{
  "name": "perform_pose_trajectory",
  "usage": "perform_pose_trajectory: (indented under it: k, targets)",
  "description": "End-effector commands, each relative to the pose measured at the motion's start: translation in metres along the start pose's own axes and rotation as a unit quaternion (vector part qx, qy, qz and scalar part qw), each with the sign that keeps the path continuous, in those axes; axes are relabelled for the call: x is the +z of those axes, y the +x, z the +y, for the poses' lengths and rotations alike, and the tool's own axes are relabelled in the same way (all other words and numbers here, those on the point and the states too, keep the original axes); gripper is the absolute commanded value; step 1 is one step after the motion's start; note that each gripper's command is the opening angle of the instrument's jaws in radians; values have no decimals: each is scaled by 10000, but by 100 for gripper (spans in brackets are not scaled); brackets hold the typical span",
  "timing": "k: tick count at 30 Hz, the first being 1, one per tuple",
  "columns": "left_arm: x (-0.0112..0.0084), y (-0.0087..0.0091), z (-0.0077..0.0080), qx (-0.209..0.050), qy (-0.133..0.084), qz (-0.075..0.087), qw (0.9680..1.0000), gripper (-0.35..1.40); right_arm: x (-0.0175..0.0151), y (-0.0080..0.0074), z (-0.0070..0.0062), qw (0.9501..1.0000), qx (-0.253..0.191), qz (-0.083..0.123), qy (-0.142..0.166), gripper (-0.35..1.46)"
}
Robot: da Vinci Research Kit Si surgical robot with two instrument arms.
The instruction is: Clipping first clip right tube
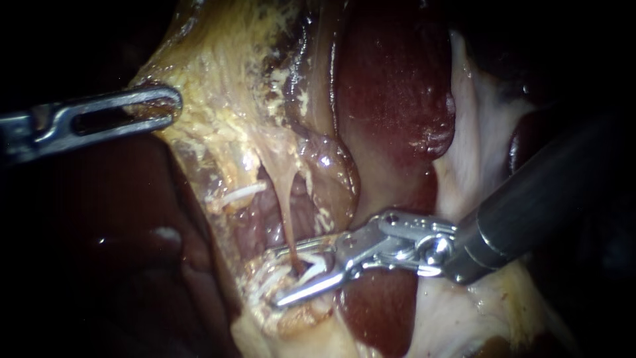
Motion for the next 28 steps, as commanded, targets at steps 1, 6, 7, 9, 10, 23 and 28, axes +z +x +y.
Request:
perform_pose_trajectory:
  k: [1,6,7,9,10,23,28]
  targets:
    - [0,0,0,1,-1,-1,10000,-35,-1,0,1,10000,-4,-6,6,43]
    - [0,0,0,2,-2,-2,10000,-35,-4,-1,1,10000,-3,-9,14,21]
    - [0,0,0,2,-2,-2,10000,-35,-6,-1,1,10000,-4,-11,18,-2]
    - [0,1,0,2,-2,-2,10000,-35,-8,-2,1,10000,-7,36,-55,-35]
    - [0,1,0,2,-2,-2,10000,-35,-10,-2,1,9999,-5,26,-106,-35]
    - [0,1,0,2,-2,-2,10000,-35,-13,-1,3,9998,5,-54,-215,-35]
    - [0,0,0,2,-2,-1,10000,-35,-13,-1,3,9998,5,-54,-215,-35]
